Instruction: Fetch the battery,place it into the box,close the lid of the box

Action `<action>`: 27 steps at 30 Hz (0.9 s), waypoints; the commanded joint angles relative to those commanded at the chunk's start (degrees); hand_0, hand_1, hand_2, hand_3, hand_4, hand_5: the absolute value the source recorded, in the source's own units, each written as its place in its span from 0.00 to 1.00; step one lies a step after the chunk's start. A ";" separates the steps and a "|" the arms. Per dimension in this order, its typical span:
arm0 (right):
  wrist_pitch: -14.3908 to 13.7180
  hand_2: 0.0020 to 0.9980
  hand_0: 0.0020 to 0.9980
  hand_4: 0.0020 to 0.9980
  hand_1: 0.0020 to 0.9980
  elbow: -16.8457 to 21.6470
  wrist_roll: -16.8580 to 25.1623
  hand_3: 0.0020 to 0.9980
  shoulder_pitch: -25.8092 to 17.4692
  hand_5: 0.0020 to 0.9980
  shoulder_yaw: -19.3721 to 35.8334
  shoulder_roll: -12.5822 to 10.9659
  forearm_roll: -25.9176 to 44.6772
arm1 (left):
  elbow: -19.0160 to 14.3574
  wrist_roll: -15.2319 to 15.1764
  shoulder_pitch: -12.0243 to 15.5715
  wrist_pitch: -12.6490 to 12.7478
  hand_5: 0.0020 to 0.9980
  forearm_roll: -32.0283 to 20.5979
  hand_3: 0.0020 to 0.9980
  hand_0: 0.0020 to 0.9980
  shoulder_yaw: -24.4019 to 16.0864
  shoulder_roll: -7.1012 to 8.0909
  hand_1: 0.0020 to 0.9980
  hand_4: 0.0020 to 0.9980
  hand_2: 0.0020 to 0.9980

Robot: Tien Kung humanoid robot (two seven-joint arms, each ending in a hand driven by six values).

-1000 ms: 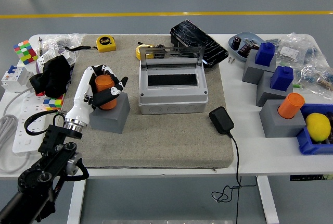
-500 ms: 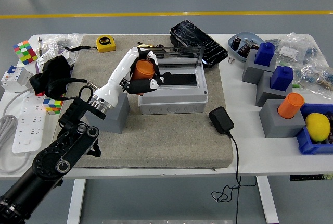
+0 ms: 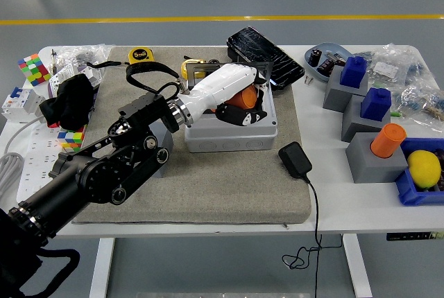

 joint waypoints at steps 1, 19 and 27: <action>-0.01 0.73 0.77 1.00 0.72 0.00 0.00 0.74 0.02 0.72 -0.02 -0.01 -0.01 | 0.70 0.21 -0.43 -0.02 0.00 0.49 0.27 0.02 0.27 0.00 0.08 0.84 0.22; 0.13 0.73 0.77 1.00 0.72 0.00 -0.10 0.74 0.13 0.71 -0.53 0.02 -0.49 | 6.62 -1.04 -0.75 3.06 0.02 -2.16 0.49 0.29 1.28 0.00 0.41 1.00 0.45; 0.11 0.73 0.77 1.00 0.72 0.00 -0.12 0.74 0.24 0.71 -0.58 -0.09 -0.51 | 6.82 -1.22 -0.68 4.73 0.06 -0.64 0.64 0.40 0.85 0.00 0.54 1.00 0.55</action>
